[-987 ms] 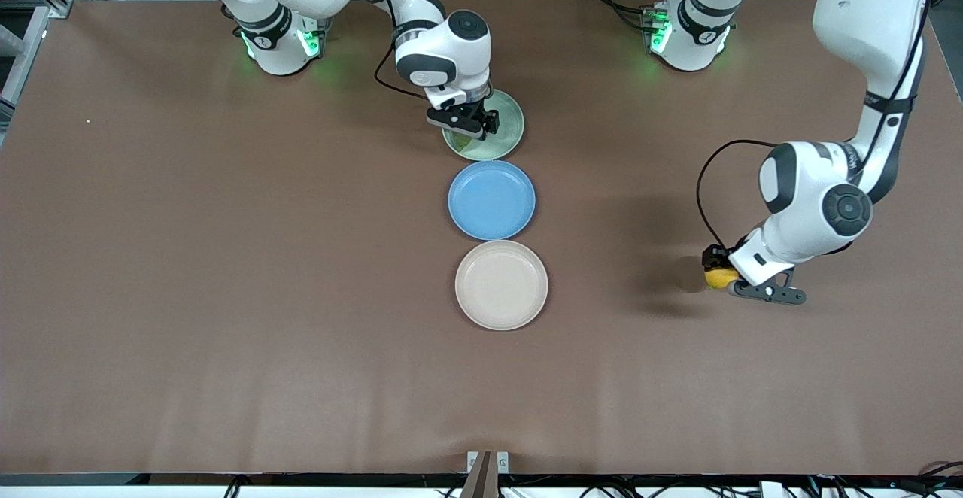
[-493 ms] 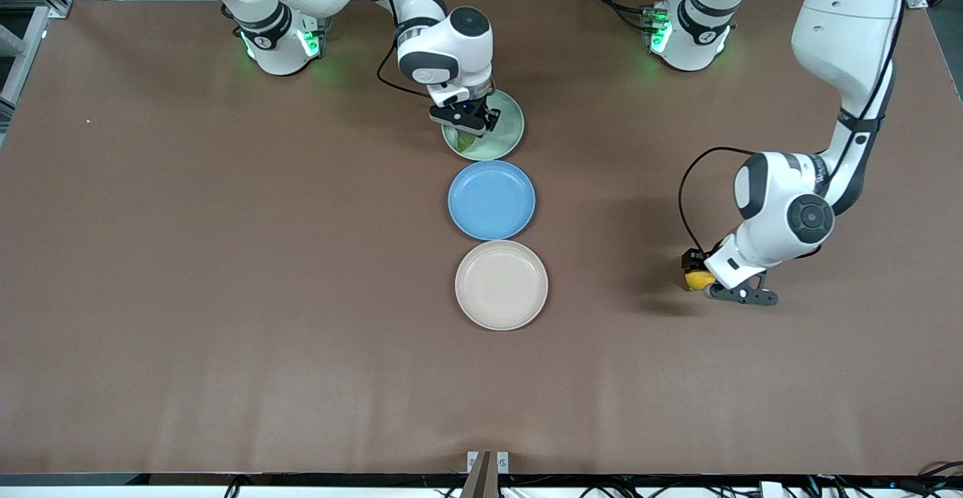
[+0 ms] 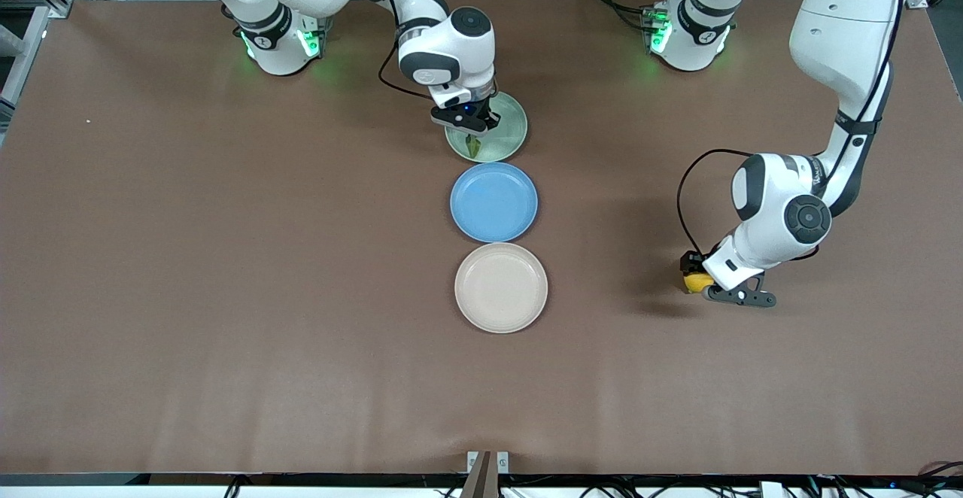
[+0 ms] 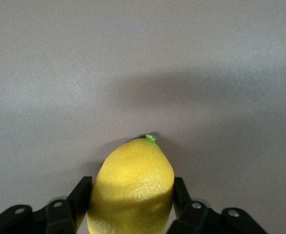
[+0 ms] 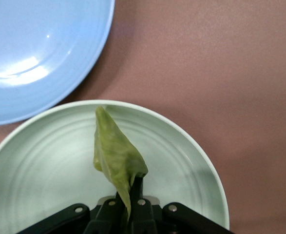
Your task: Pick lemon and lettuce from plates
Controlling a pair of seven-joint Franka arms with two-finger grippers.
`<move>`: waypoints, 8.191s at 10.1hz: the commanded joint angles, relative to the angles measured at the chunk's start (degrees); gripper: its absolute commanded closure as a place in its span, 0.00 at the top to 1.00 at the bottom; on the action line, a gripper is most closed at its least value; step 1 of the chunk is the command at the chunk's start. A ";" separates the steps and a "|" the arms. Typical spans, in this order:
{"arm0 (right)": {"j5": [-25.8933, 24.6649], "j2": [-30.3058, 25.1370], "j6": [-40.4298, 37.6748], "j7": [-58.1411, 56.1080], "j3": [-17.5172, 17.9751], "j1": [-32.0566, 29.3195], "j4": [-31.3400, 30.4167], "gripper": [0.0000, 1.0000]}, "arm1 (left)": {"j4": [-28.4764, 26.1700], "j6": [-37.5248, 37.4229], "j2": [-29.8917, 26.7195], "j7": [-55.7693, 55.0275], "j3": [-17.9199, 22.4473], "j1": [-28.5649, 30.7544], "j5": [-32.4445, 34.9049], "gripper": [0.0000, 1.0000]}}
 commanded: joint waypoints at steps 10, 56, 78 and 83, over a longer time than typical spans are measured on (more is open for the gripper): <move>34.44 -23.93 -17.23 -41.14 4.75 -17.25 1.86 0.00 | 28.22 -32.90 -8.67 0.41 2.20 3.34 -0.05 1.00; 38.50 -31.06 -50.54 -114.57 -38.93 -22.91 32.33 1.00 | 28.24 -47.60 -24.60 -3.19 5.63 4.84 -1.10 1.00; 42.63 -33.44 -48.98 -114.22 -44.12 -20.97 37.72 1.00 | 25.43 -50.06 -26.53 -6.97 5.10 -0.78 -0.49 1.00; 43.24 -33.35 -49.15 -115.71 -43.85 -20.01 37.72 1.00 | 25.96 -50.24 -26.53 -9.79 5.19 -0.26 -0.49 1.00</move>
